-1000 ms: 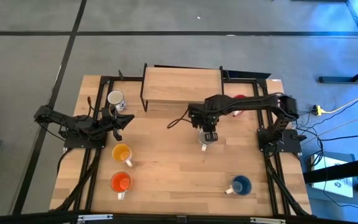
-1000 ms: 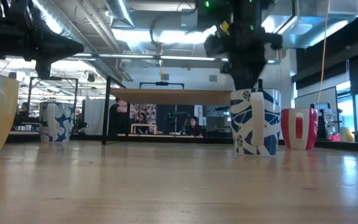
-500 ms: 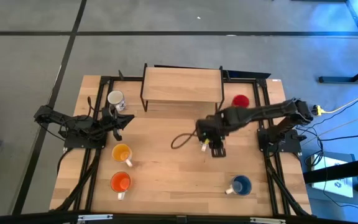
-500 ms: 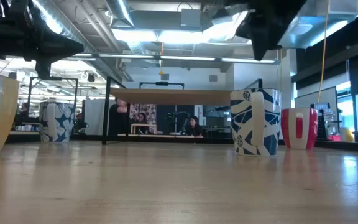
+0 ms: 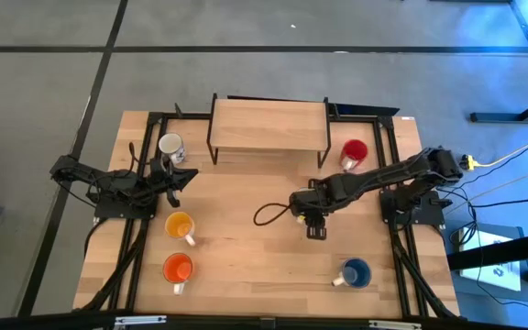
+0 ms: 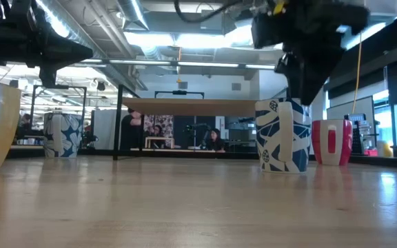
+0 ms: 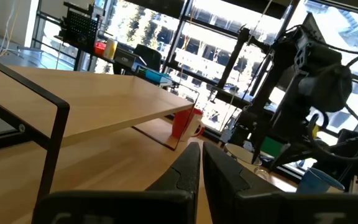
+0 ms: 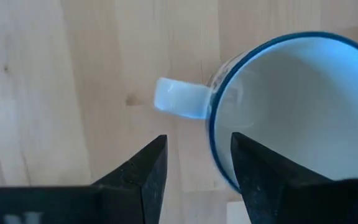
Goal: Place coffee mugs
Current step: Put the blue patterned mug on the shelf
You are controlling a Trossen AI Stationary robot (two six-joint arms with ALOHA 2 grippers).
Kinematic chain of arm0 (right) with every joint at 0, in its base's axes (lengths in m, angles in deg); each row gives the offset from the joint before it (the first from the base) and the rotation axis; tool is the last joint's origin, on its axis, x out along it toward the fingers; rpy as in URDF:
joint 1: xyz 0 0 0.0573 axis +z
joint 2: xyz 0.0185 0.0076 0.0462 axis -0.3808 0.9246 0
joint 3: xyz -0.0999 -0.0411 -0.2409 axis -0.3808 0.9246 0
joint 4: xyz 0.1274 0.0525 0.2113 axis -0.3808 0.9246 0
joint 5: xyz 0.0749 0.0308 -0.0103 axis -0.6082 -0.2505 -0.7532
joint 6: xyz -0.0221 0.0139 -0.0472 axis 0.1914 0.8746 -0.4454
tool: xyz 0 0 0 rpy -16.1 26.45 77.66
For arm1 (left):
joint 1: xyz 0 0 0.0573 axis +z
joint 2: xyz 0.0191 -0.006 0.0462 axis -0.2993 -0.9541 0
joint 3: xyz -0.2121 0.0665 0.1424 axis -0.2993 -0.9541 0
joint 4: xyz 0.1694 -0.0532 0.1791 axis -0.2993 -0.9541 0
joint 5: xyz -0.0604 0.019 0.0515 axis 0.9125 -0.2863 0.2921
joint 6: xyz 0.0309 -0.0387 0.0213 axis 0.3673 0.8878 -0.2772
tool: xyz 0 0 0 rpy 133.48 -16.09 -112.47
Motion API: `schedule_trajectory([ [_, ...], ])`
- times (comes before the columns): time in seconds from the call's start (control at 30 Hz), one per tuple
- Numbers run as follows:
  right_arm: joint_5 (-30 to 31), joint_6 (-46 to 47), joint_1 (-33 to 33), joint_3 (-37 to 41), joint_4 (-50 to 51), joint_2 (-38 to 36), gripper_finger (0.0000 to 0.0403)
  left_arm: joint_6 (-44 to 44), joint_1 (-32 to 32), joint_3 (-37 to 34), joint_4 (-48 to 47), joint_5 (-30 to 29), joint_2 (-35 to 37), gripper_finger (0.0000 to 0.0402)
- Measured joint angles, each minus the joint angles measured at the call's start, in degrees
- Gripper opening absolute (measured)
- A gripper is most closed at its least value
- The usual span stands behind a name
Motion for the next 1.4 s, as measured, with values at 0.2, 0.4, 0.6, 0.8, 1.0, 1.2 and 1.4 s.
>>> schedule_trajectory([
  [0.2, 1.25, 0.72, -0.08, 3.85, -4.45, 0.00, 0.0163, 0.00, 0.00, 0.00, -0.02, 0.00, -0.01, 0.0014],
  [0.4, 1.16, 0.36, -0.06, 6.48, -7.33, 0.00, 0.0119, 0.00, 0.02, 0.00, -0.02, 0.00, 0.00, 0.0014],
  [0.6, 0.66, -3.88, 0.00, 6.54, -7.29, 0.00, 0.0020, 0.00, 0.00, 0.00, -0.05, -0.01, -0.02, 0.0014],
  [0.8, -2.63, -9.13, 0.00, 3.91, -4.45, 0.05, 0.0011, 0.02, 0.02, 0.00, -0.09, -0.02, -0.02, 0.0014],
  [1.0, -3.50, -15.60, -0.83, -6.59, 3.39, -0.64, 0.0008, 0.01, 0.02, 0.00, -0.09, -0.01, -0.01, 0.0014],
  [1.2, -0.35, -22.52, -4.74, -20.43, 11.12, -0.76, 0.0007, -0.38, 0.02, 0.00, -0.07, -0.02, 0.00, 0.0014],
  [1.4, 3.05, -27.68, -11.02, -30.82, 17.91, -0.72, 0.0006, -1.04, 0.01, 0.00, -0.07, -0.02, -0.01, 0.0014],
])
